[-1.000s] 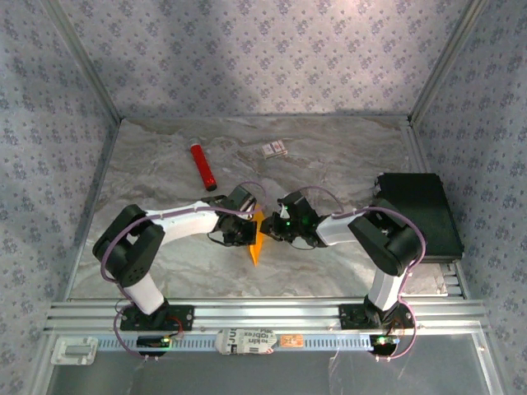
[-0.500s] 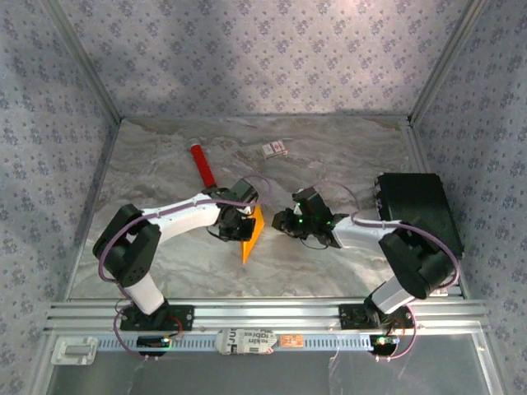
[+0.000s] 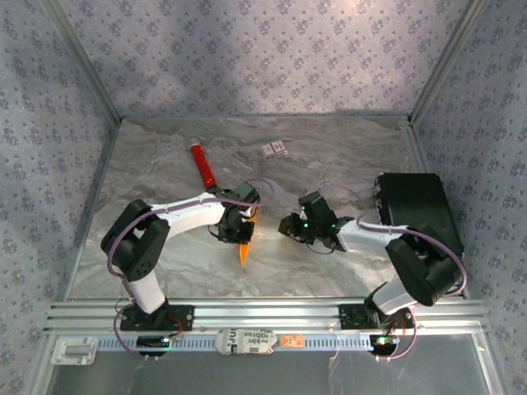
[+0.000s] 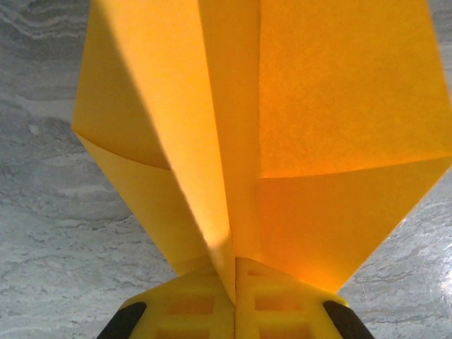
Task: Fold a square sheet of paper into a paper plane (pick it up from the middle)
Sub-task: Move the paper plane to the center of the table.
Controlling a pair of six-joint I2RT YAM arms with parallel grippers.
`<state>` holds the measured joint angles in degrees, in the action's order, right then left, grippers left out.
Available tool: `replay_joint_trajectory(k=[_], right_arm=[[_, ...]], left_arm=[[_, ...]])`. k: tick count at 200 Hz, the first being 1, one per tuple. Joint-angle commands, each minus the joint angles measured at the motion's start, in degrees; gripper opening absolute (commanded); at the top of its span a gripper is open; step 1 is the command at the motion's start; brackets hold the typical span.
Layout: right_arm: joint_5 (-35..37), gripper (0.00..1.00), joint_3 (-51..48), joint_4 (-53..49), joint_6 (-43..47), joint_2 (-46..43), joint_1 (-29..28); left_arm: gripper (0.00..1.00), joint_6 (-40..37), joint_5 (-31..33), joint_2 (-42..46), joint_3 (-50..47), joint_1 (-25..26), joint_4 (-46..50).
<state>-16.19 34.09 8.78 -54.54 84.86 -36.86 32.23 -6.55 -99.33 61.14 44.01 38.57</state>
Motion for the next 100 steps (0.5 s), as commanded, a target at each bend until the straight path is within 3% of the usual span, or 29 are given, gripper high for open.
replay_joint_trajectory(k=[1, 100], right_arm=[[0.9, 0.25, -0.5, -0.8, 0.8, -0.9, 0.3], [-1.2, 0.26, -1.4, 2.6, 0.2, 0.7, 0.2]], left_arm=[[0.08, -0.6, 0.6, 0.3, 1.3, 0.4, 1.2], [0.15, 3.3, -5.8, 0.8, -1.1, 0.3, -5.8]])
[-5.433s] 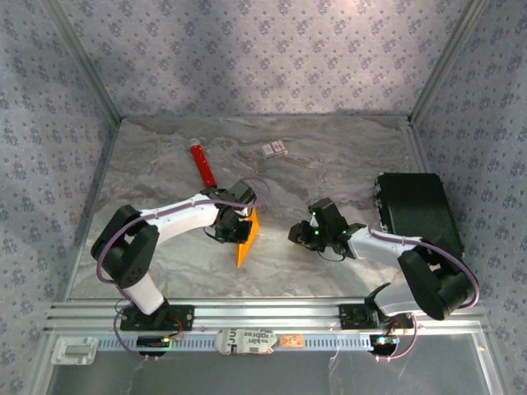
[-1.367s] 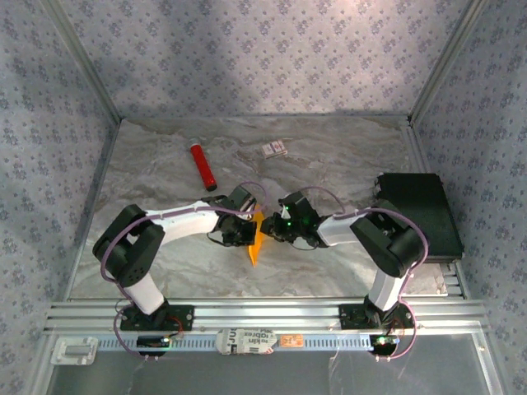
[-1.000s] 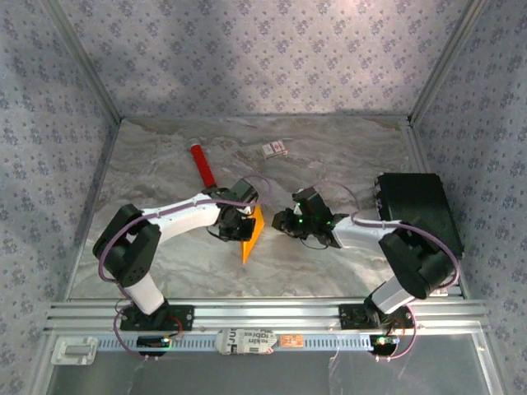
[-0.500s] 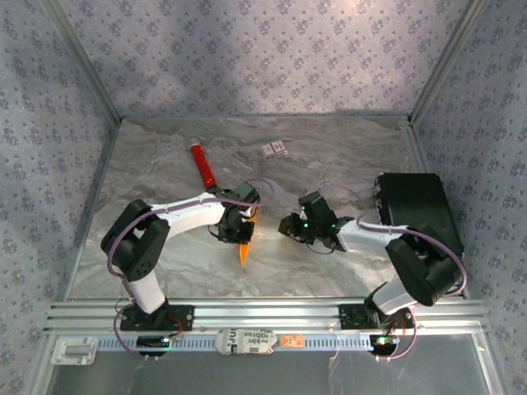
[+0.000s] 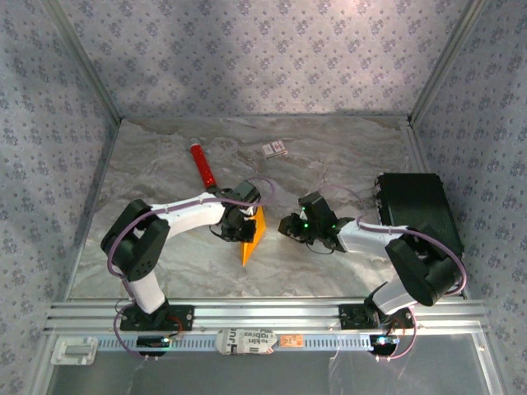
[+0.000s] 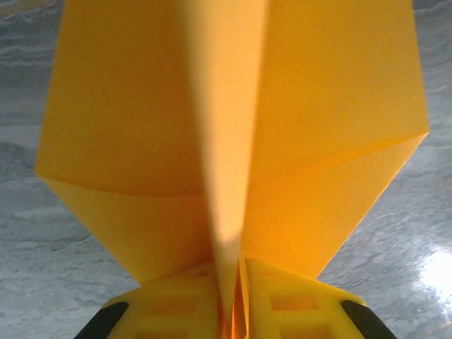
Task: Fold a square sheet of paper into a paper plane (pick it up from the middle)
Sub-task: Move the paper plane to the center of the table.
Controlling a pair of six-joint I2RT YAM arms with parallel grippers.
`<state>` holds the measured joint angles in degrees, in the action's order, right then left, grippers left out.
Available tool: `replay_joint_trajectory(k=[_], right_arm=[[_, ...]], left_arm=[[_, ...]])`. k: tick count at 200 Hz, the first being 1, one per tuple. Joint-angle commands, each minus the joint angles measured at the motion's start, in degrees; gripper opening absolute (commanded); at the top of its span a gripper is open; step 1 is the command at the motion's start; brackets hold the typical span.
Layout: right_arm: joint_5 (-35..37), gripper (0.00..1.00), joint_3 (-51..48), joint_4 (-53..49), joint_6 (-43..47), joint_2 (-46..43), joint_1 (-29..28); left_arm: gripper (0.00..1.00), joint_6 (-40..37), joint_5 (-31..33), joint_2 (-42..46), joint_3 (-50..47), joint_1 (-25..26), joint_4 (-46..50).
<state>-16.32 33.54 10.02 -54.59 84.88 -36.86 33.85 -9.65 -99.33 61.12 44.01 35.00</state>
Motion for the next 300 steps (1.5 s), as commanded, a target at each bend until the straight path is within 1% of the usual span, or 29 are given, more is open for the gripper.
replay_joint_trajectory(k=[1, 18, 74, 116, 155, 236, 300], right_arm=[[-1.1, 0.26, -0.8, 1.4, 0.3, 0.7, 0.2], [-1.7, 0.26, -0.5, 1.8, 0.3, 1.3, 0.0], [-1.6, 0.26, -0.1, 2.6, 0.0, 2.1, -0.5], [-1.5, 0.26, -0.1, 2.7, -0.2, 2.2, -0.6], [-1.4, 0.27, -0.3, 2.6, 0.0, 2.1, -0.4], [-1.3, 0.27, -0.4, 2.4, -0.2, 2.2, -0.5], [0.9, 0.27, -1.2, 0.0, 0.3, -0.6, 0.0]], left_arm=[[0.15, 1.7, -2.8, 0.8, -1.1, 0.3, -2.4], [0.15, 2.3, -3.2, 0.6, -1.4, 0.3, -3.2], [0.17, 2.4, -1.3, 0.3, -1.5, 0.6, -3.4], [0.17, 2.3, 1.7, 0.1, -1.7, 1.4, -3.4], [0.17, 3.0, 4.8, 0.4, -2.9, 2.7, -5.4], [0.17, 3.8, 7.3, 0.0, -3.2, 4.2, -6.1], [0.18, 4.1, 14.2, -4.2, 0.0, 7.1, -1.6]])
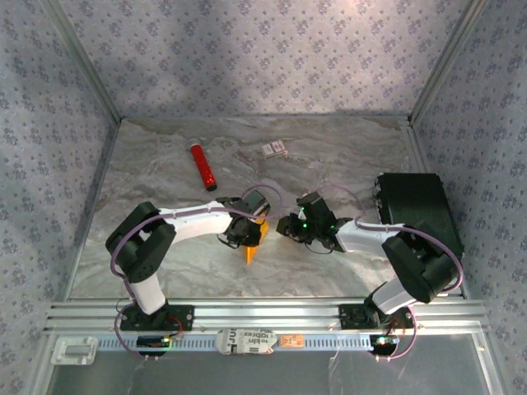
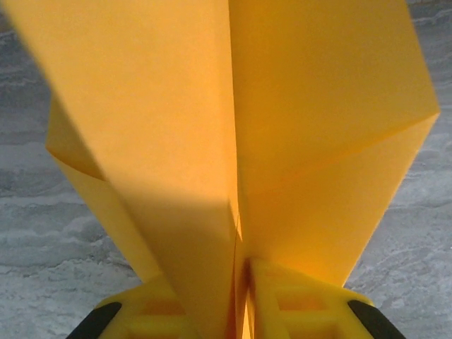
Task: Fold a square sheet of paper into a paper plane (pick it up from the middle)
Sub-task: Move the paper plane to the center of the table.
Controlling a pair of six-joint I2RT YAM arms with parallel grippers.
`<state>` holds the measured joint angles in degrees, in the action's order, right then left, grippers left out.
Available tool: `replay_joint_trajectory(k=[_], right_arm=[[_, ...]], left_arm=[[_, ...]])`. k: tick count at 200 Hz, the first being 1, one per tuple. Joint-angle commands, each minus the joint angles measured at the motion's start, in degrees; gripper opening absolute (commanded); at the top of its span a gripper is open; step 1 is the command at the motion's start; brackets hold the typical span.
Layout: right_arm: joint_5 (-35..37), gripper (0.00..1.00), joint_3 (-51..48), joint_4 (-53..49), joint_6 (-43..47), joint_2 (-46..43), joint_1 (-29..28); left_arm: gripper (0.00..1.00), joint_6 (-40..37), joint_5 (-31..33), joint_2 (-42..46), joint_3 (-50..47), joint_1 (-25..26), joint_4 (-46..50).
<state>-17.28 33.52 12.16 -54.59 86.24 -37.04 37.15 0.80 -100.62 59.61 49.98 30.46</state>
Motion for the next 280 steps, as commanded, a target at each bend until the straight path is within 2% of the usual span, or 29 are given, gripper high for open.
replay_joint_trajectory(k=[1, 88, 150, 214, 267, 280], right_arm=[[1.9, 0.27, -1.3, -2.2, 0.3, -2.1, 0.2], [3.6, 0.28, -4.9, -8.5, 1.8, -11.8, 4.2], [1.4, 0.29, -5.5, -12.0, 4.3, -15.8, 7.5], [-0.7, 0.29, -6.5, -13.8, 6.3, -19.5, 10.4], [-0.1, 0.31, -6.4, -16.5, 7.2, -22.7, 12.0], [0.5, 0.34, -6.0, -18.0, 7.9, -23.6, 12.5]], left_arm=[[0.18, 0.8, 3.7, -3.0, 1.6, 1.2, 3.1], [0.33, 6.1, 9.8, -6.8, 5.7, 2.1, 6.3], [0.36, 13.3, 11.7, -7.3, 7.9, 3.5, 7.7], [0.38, 16.2, 12.7, -4.8, 10.6, 4.1, 9.6], [0.46, 16.0, 13.2, -0.2, 11.4, 4.1, 10.6], [0.48, 15.9, 13.2, 0.8, 11.5, 4.1, 10.7]])
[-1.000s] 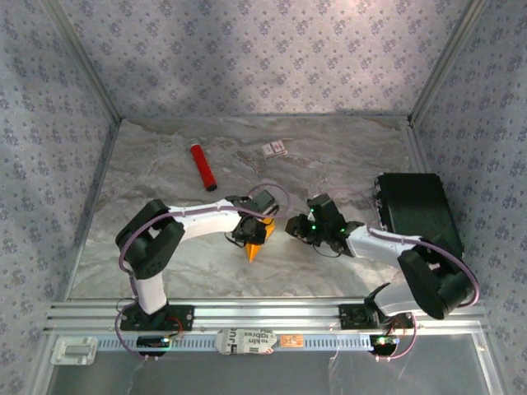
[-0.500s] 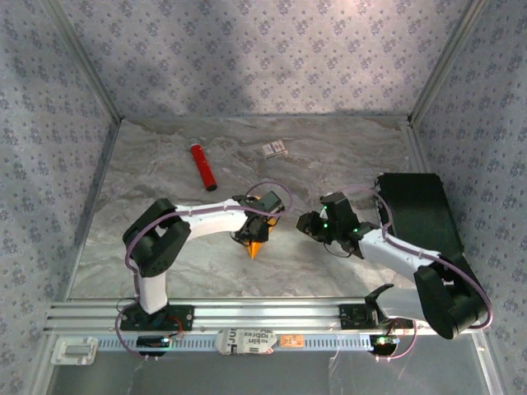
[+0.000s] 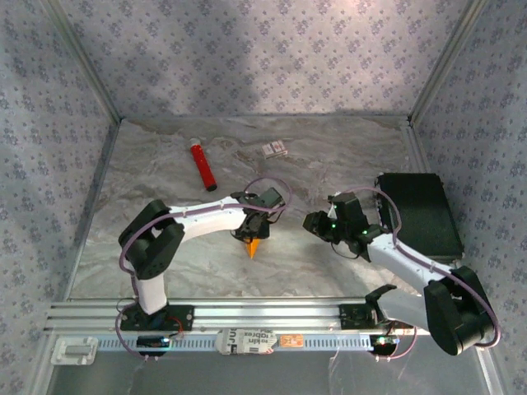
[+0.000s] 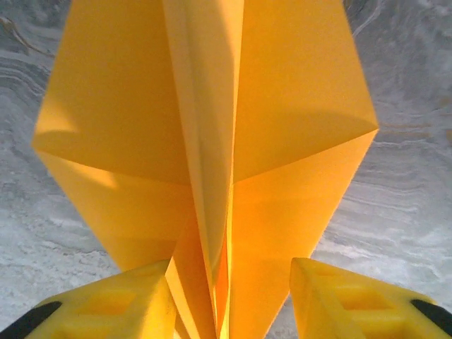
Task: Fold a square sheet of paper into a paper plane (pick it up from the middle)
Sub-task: Move the paper plane to the center of the table, then reset both arms
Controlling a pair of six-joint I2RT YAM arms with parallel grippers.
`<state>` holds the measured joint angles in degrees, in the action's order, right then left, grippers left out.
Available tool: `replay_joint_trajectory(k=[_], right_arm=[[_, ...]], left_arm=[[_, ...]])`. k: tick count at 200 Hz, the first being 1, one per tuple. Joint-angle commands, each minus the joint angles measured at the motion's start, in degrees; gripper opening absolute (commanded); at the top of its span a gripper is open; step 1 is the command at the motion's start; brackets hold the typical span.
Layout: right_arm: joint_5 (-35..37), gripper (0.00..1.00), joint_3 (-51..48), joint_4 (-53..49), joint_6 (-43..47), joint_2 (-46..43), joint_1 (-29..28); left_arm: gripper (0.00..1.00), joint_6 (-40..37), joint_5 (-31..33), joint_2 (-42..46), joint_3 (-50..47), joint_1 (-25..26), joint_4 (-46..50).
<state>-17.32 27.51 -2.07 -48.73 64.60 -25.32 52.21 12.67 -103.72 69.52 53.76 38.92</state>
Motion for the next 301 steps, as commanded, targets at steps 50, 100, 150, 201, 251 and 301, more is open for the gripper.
replay_joint_trajectory(k=[50, 100, 150, 201, 251, 301], right_arm=[[4.4, 0.41, 3.9, -12.0, 7.6, -6.0, 3.7], [22.1, 0.66, 12.9, -21.5, 18.6, -7.1, 6.6], [46.0, 0.82, 10.4, -4.9, 41.1, 2.6, 8.5], [43.8, 0.82, 2.9, 21.4, 51.5, 15.7, 13.0], [27.5, 0.81, -3.0, 40.6, 56.0, 17.9, 19.7], [15.5, 0.81, -4.7, 46.9, 50.7, 22.4, 27.8]], left_arm=[[0.49, -0.9, 2.7, 10.7, 0.2, 0.3, 2.6], [0.7, -12.1, 8.3, 26.6, -8.9, -6.2, -4.6], [1.0, -27.7, 10.4, 37.1, -22.9, -29.4, -17.1], [1.0, -37.4, 17.4, 33.7, -32.0, -44.9, -34.9], [1.0, -47.6, 12.4, 24.0, -39.7, -47.6, -62.9], [1.0, -49.8, -0.5, 17.9, -44.8, -52.5, -82.8]])
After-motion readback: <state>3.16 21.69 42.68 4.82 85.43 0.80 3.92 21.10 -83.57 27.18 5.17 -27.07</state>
